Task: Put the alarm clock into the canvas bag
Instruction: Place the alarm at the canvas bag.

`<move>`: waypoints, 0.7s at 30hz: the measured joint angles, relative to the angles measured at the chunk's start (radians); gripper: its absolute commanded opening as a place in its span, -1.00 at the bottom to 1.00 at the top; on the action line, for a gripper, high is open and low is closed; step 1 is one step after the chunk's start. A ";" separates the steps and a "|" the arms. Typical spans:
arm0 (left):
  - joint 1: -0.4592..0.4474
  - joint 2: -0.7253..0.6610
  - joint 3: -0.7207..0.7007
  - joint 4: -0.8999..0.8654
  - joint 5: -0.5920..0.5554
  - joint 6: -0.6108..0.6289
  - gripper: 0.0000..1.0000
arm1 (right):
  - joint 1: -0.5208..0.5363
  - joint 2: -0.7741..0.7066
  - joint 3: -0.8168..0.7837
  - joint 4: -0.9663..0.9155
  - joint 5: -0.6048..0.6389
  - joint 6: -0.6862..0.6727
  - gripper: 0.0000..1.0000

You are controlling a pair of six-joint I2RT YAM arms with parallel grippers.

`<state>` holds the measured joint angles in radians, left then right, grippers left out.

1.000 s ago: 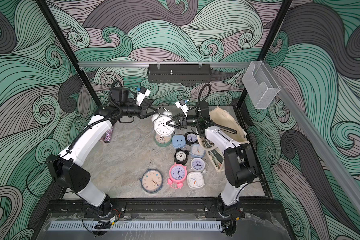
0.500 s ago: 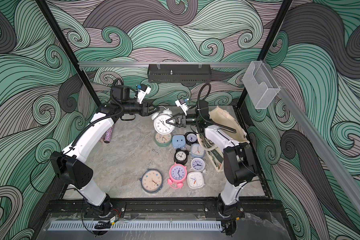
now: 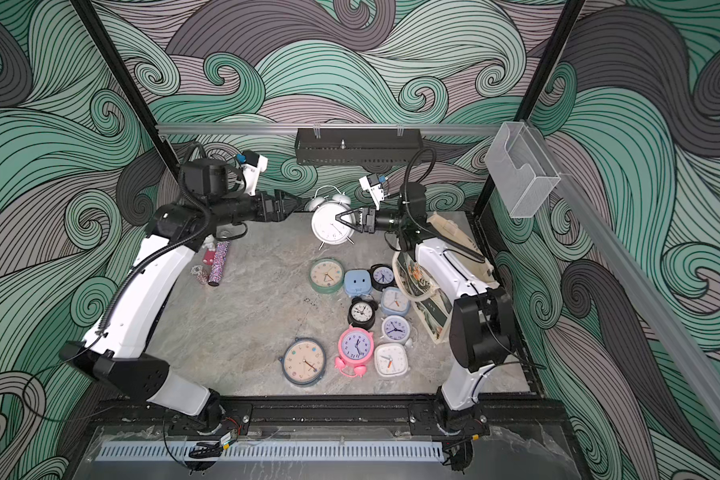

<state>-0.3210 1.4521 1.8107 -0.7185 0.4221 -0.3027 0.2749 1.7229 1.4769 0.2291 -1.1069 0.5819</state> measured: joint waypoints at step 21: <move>-0.087 -0.436 -0.644 -0.116 -0.010 0.012 0.97 | -0.381 -0.711 -0.094 -0.901 0.786 -0.040 -0.74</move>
<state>-0.4080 1.0157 1.1667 -0.8349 0.4122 -0.2905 -0.1062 1.0119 1.3830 -0.6716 -0.3206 0.5419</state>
